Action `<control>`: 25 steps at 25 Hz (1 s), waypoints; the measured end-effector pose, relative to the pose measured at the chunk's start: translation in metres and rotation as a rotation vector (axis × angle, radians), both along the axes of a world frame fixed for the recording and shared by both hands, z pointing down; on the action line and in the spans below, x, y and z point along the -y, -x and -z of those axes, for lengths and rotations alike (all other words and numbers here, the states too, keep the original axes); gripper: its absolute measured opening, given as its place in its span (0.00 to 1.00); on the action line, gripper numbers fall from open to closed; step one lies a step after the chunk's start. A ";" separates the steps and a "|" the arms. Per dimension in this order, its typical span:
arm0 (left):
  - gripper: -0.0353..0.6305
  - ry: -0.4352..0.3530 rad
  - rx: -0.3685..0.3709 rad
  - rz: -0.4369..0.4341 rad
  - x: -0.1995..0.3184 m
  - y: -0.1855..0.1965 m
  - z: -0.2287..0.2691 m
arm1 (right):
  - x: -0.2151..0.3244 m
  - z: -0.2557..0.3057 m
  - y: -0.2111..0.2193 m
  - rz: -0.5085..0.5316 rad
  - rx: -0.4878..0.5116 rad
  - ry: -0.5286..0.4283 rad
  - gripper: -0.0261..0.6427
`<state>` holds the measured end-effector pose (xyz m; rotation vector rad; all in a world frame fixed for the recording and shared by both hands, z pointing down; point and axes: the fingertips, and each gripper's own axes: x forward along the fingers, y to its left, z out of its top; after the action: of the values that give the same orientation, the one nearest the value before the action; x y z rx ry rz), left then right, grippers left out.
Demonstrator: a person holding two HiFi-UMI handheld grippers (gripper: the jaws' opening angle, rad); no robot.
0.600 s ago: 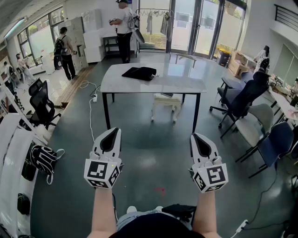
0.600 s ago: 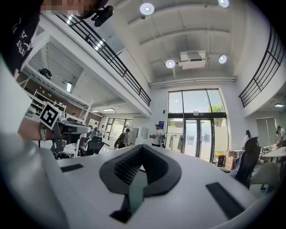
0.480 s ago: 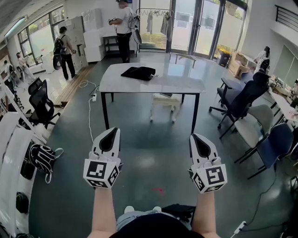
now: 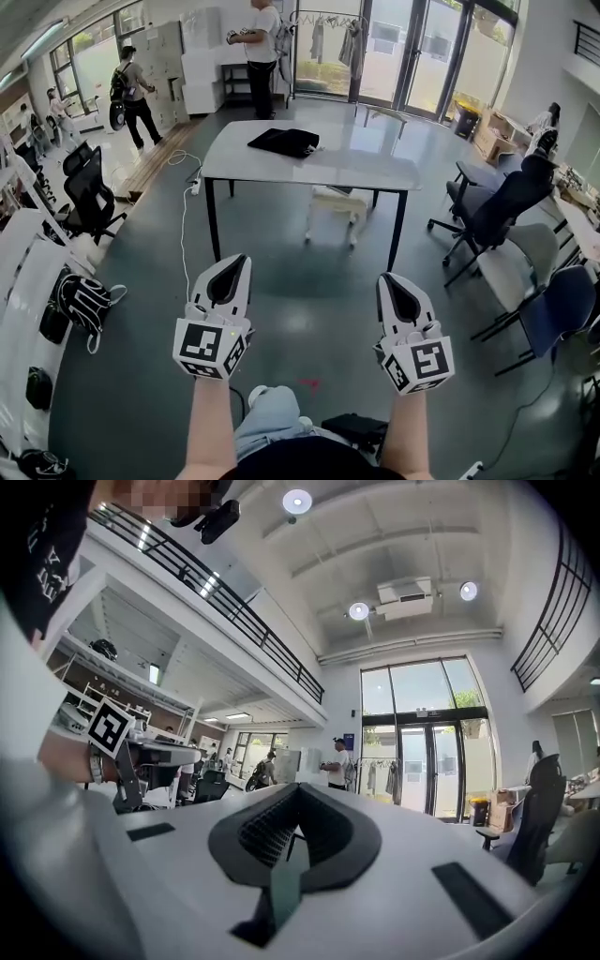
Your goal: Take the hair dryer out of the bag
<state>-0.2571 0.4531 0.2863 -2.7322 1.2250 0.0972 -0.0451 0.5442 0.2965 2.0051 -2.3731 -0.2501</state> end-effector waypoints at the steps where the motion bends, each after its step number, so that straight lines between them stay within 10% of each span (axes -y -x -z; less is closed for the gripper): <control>1: 0.07 0.001 -0.002 0.003 0.003 -0.001 0.000 | 0.003 -0.002 -0.001 0.007 0.002 -0.001 0.07; 25: 0.07 0.007 -0.024 -0.061 0.299 -0.059 -0.006 | 0.292 0.000 -0.038 0.004 -0.029 -0.016 0.08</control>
<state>-0.1980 0.1546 0.2924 -2.7828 1.1499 0.1327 -0.0067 0.2526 0.2960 1.9900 -2.3660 -0.2968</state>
